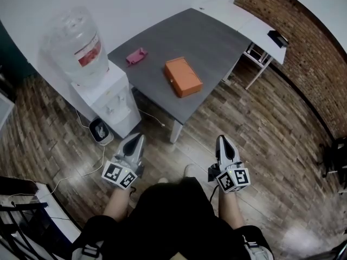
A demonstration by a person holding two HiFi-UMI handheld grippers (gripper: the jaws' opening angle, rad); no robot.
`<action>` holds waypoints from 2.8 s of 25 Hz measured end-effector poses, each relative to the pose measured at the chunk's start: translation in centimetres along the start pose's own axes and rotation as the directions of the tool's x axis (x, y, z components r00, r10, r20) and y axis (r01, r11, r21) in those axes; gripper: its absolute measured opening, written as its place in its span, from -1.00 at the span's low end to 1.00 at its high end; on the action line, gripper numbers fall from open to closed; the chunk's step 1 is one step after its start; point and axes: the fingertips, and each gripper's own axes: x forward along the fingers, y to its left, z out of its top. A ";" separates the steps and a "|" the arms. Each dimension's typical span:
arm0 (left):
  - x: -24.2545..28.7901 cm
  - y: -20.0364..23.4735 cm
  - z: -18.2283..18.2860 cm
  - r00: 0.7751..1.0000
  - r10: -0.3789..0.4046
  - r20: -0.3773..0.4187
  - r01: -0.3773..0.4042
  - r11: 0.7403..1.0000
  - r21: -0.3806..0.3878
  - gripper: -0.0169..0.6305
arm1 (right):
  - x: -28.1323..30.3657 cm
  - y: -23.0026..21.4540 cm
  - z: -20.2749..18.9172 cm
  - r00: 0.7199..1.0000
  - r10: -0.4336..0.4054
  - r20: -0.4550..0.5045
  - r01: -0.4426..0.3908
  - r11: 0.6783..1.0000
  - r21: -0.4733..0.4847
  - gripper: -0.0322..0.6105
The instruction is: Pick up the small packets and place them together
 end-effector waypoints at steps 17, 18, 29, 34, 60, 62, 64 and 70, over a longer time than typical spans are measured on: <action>11.4 5.4 0.5 0.986 0.152 0.065 -0.156 0.986 0.055 -0.95 | 15.4 -9.0 2.6 0.993 0.121 -0.004 -0.121 0.992 -0.018 -0.89; 12.0 5.7 0.4 0.986 0.157 0.061 -0.161 0.985 0.058 -0.95 | 16.3 -9.5 2.5 0.992 0.128 -0.005 -0.128 0.992 -0.013 -0.89; 17.4 8.6 -0.9 0.967 0.252 0.035 -0.254 0.966 0.058 -0.95 | 23.7 -12.6 0.8 0.971 0.218 -0.093 -0.218 0.976 0.020 -0.89; 19.5 9.6 -1.9 0.958 0.286 0.017 -0.287 0.957 0.051 -0.95 | 26.1 -13.1 1.1 0.957 0.267 -0.118 -0.268 0.963 0.010 -0.89; 27.0 16.0 -6.8 0.965 0.124 -0.230 -0.089 0.984 0.156 -0.95 | 31.8 -13.8 -1.4 0.974 0.123 -0.192 -0.140 0.987 -0.075 -0.89; 27.6 16.4 -8.5 0.951 0.100 -0.292 -0.051 0.984 0.172 -0.95 | 32.0 -13.7 -2.2 0.971 0.111 -0.211 -0.129 0.989 -0.077 -0.89; 28.2 16.6 -10.4 0.936 0.073 -0.346 -0.016 0.986 0.166 -0.94 | 32.0 -13.7 -3.0 0.969 0.094 -0.228 -0.113 0.991 -0.070 -0.89; 29.3 16.7 -16.6 0.850 -0.017 -0.527 0.126 0.977 0.173 -0.91 | 31.3 -12.8 -5.3 0.963 0.058 -0.264 -0.067 0.997 -0.026 -0.89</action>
